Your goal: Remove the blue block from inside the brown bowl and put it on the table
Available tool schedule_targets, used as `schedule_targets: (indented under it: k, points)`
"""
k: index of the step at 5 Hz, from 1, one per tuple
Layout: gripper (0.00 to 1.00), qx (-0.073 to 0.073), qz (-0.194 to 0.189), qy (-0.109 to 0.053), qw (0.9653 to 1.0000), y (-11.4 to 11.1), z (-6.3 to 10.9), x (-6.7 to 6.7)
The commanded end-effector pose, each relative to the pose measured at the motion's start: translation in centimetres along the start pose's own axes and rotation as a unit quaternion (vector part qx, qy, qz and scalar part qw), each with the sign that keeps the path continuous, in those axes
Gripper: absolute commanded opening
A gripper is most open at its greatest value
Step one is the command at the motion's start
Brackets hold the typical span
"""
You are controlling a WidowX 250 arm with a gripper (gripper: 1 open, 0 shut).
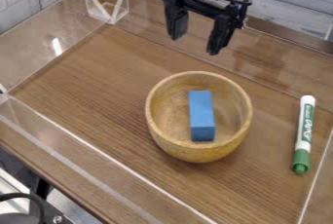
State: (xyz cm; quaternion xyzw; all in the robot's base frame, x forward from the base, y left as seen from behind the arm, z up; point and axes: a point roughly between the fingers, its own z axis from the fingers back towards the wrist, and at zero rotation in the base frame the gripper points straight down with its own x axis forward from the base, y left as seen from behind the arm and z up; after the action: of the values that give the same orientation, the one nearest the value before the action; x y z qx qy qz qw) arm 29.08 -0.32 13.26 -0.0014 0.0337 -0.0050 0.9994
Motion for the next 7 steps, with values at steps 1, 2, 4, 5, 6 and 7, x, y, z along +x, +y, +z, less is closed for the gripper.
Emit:
schedule_targets:
  k: [1, 2, 4, 5, 6, 7]
  points:
    - [1.0, -0.004, 0.022, -0.002, 0.9997, -0.8, -0.3, -0.9]
    - [1.0, -0.009, 0.056, -0.011, 0.9983, -1.9, -0.8, -2.2]
    - [1.0, -0.017, 0.075, -0.023, 0.9967, -3.7, -1.0, -3.2]
    - [1.0, -0.019, 0.078, -0.024, 0.9965, -4.3, -1.5, -3.5]
    - [1.0, -0.021, 0.08, -0.023, 0.9963, -4.7, -1.9, -3.7]
    - [1.0, -0.021, 0.082, -0.021, 0.9962, -4.9, -2.4, -3.7]
